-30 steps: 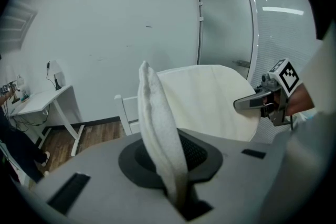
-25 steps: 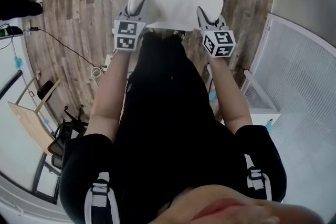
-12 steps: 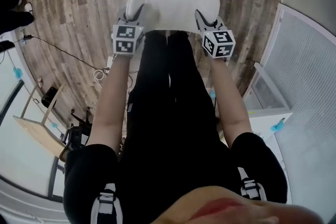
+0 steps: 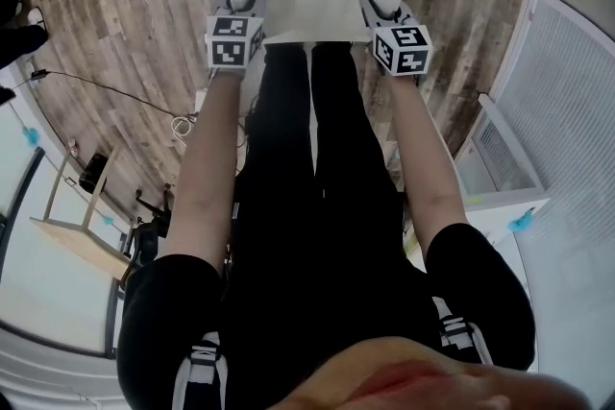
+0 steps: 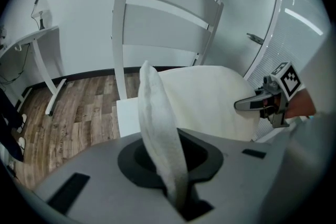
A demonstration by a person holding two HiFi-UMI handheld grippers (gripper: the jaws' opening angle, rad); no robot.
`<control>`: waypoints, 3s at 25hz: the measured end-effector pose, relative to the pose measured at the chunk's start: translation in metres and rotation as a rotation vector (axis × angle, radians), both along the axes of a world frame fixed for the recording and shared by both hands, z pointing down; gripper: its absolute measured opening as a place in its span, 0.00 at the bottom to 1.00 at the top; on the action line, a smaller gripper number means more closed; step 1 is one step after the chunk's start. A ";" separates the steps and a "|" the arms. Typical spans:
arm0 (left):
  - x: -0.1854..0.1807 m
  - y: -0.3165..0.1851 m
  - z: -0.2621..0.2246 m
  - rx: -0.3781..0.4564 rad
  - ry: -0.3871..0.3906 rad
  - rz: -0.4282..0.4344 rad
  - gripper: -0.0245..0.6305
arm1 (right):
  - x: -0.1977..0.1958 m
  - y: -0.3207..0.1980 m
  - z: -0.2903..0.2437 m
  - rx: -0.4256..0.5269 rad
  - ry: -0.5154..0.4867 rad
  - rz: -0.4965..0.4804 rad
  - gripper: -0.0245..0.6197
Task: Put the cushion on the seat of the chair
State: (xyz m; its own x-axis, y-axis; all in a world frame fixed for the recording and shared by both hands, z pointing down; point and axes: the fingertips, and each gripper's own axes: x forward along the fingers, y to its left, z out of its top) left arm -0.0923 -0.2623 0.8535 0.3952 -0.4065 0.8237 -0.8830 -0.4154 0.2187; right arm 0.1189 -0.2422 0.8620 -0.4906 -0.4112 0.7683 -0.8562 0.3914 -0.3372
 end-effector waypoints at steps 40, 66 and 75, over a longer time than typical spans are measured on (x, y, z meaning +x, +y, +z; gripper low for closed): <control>-0.035 -0.032 0.115 -0.135 -0.099 -0.106 0.47 | 0.055 -0.033 0.118 -0.136 0.286 0.100 0.52; -0.066 -0.013 0.039 -0.109 -0.163 -0.159 0.57 | 0.048 -0.027 0.048 -0.120 0.210 0.142 0.53; -0.007 0.000 -0.064 -0.046 -0.017 -0.053 0.47 | 0.008 -0.018 -0.060 -0.035 0.091 0.142 0.50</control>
